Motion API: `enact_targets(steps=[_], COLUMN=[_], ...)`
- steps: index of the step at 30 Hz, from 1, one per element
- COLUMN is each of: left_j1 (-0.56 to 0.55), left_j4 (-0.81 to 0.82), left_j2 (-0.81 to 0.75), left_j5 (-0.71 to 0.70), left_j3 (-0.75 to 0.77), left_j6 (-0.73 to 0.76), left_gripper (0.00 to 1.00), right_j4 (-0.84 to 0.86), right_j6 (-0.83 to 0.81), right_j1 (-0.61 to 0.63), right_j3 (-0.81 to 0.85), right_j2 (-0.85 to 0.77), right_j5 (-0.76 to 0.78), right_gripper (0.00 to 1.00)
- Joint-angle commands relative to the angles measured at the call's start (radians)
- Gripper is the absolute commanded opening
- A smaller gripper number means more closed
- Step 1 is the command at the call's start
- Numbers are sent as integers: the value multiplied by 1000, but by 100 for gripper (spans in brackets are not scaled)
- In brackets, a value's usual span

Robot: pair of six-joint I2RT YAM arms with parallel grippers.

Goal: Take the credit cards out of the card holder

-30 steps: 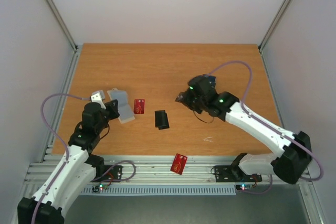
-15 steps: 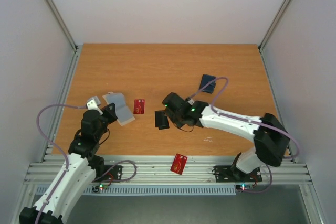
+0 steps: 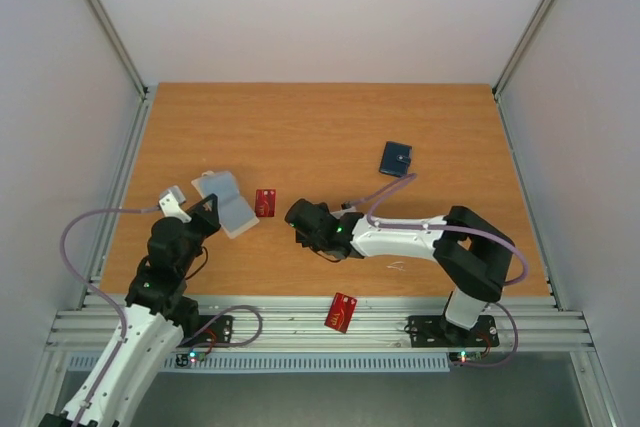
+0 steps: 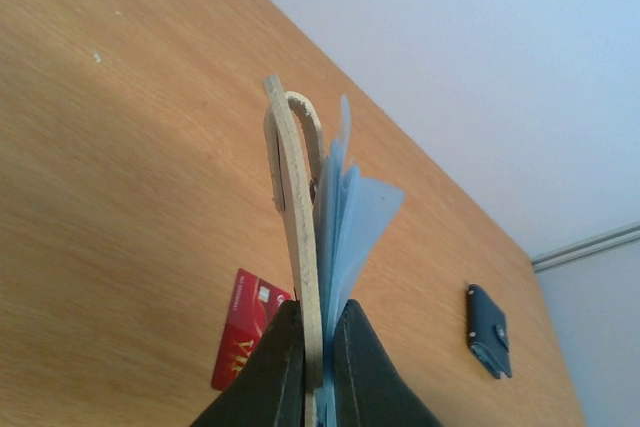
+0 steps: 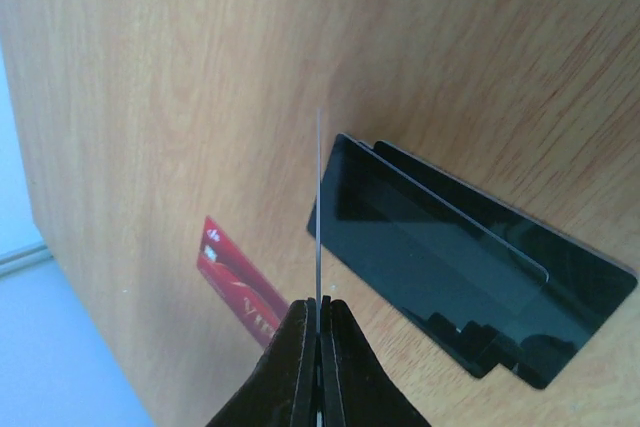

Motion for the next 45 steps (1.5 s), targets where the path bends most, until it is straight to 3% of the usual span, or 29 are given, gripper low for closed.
enact_targets(steps=[1,11,16,20,23,28,30,32,35,37,40,45], left_j1=[-9,-11,-12,-12,-12,-14,-14,-13,-14,-14,-17,-48], left_j4=[42,39,41,42,61,180,247,320,427,488,508,392], left_j2=[-38,-41,-25,-13,-5,34,76,124,216,276,350,405], left_j5=[-26,-28,-26,-24,-4,113,200,311,536,703,948,1240], left_j3=[-1,-4,-4,-4,-2,7,22,48,105,152,254,401], left_j6=[2,2,3,5,8,50,68,108,214,292,401,609], left_gripper=[0,0,0,0,0,0,0,0,0,0,0,0], right_j4=[97,-3,-143,-207,-247,-365,-287,-170,-196,-373,-832,-1266], right_j6=[138,272,365,387,324,-192,-677,-1195,-1537,-1781,-2105,-2355], right_j1=[13,88,128,130,136,87,40,-52,-273,-354,-375,-374], right_j3=[-29,-32,-10,-14,0,80,84,100,167,302,623,1102], right_j2=[64,61,26,-19,-70,-207,-299,-421,-542,-548,-431,-173], right_j5=[79,59,85,106,120,243,252,33,-625,-823,-933,-1018], right_gripper=[1,12,23,33,34,43,48,53,57,59,66,64])
